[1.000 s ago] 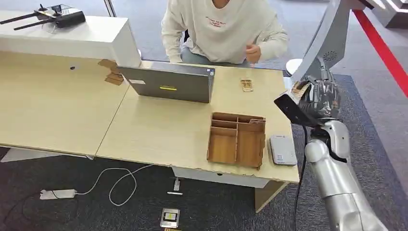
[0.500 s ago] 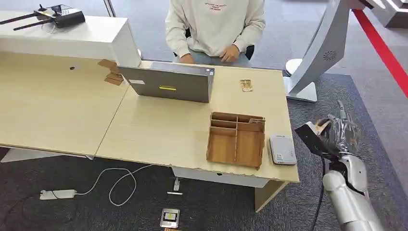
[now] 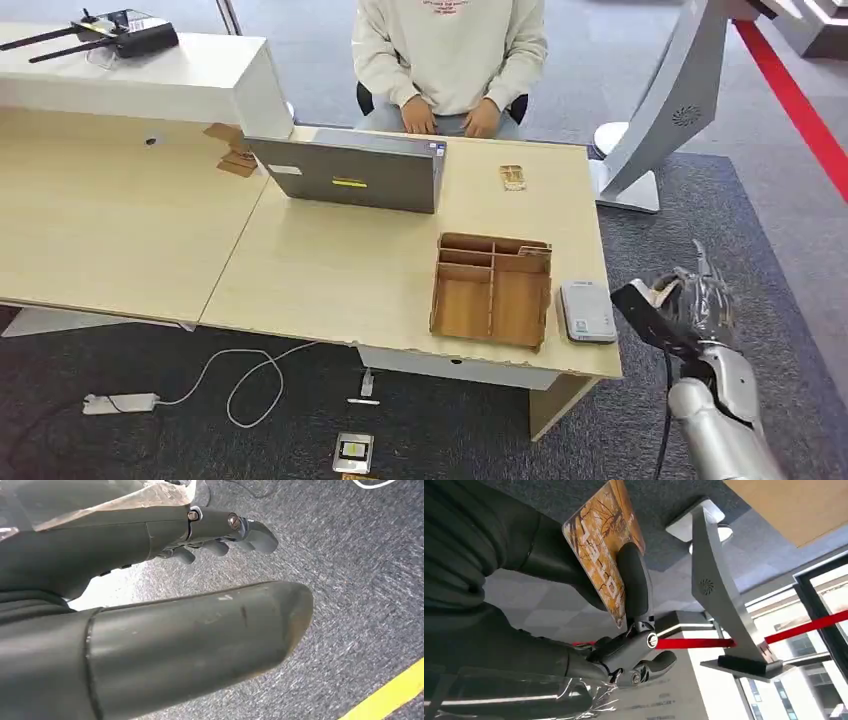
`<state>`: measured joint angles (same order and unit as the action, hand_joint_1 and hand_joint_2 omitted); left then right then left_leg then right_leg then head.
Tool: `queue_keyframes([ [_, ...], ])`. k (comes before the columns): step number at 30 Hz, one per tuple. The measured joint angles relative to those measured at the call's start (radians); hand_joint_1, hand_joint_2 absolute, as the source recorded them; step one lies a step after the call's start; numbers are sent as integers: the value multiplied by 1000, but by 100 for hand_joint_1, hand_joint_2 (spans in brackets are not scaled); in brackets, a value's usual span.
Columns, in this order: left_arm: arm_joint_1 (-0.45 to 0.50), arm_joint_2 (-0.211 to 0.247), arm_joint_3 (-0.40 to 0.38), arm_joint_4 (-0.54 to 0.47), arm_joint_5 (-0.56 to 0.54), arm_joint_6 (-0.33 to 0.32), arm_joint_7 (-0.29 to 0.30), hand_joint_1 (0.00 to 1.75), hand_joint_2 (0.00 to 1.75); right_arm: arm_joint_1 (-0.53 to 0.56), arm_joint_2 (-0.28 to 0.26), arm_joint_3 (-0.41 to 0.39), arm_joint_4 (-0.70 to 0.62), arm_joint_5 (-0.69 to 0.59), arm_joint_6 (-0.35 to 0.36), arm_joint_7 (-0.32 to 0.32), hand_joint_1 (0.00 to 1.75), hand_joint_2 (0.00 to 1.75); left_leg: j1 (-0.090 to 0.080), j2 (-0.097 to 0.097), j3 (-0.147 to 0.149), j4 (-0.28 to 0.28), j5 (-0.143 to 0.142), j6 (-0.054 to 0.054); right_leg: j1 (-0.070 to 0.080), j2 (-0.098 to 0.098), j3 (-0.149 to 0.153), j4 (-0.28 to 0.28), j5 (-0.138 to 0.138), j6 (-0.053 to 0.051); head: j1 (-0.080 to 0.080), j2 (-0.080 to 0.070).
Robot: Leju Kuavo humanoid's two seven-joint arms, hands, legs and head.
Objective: Pass the card to the sensor for recognition and then transmit it.
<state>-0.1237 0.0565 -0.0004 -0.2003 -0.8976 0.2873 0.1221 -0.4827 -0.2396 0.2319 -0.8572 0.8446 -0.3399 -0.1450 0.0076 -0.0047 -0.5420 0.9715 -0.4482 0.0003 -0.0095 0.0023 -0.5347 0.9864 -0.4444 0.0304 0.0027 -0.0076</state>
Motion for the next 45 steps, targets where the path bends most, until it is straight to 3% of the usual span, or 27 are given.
queue_keyframes([
  [8, 0, 0, -1, 0, -10, 0, -6, 0, 0, -14, 16, 2, -2, 18, 0, -11, 175, 175, 0, 0, 0, 0, 0, 0, 0, 0, 0, 0, 0, 0, 0, 0],
  [16, -1, 0, -18, 0, -23, 3, -15, 0, 0, -43, 82, 34, -42, 82, 73, -10, 175, 175, 1, 0, 0, 0, 0, 0, 0, 0, 0, 1, 0, 0, 0, 0],
  [24, -1, 0, -24, 0, -22, 3, -14, 0, 0, -48, 122, 62, -36, 93, 72, -14, 175, 175, 0, 0, 0, 0, 0, 0, 0, 0, 0, 1, 0, 0, 0, 0],
  [45, 0, 0, -24, 0, 4, 6, 11, 0, 0, -64, 116, 76, 96, 68, 13, -36, 175, 175, 0, 0, 0, 0, 0, 0, 0, 0, 0, 1, 0, 0, 0, 0],
])
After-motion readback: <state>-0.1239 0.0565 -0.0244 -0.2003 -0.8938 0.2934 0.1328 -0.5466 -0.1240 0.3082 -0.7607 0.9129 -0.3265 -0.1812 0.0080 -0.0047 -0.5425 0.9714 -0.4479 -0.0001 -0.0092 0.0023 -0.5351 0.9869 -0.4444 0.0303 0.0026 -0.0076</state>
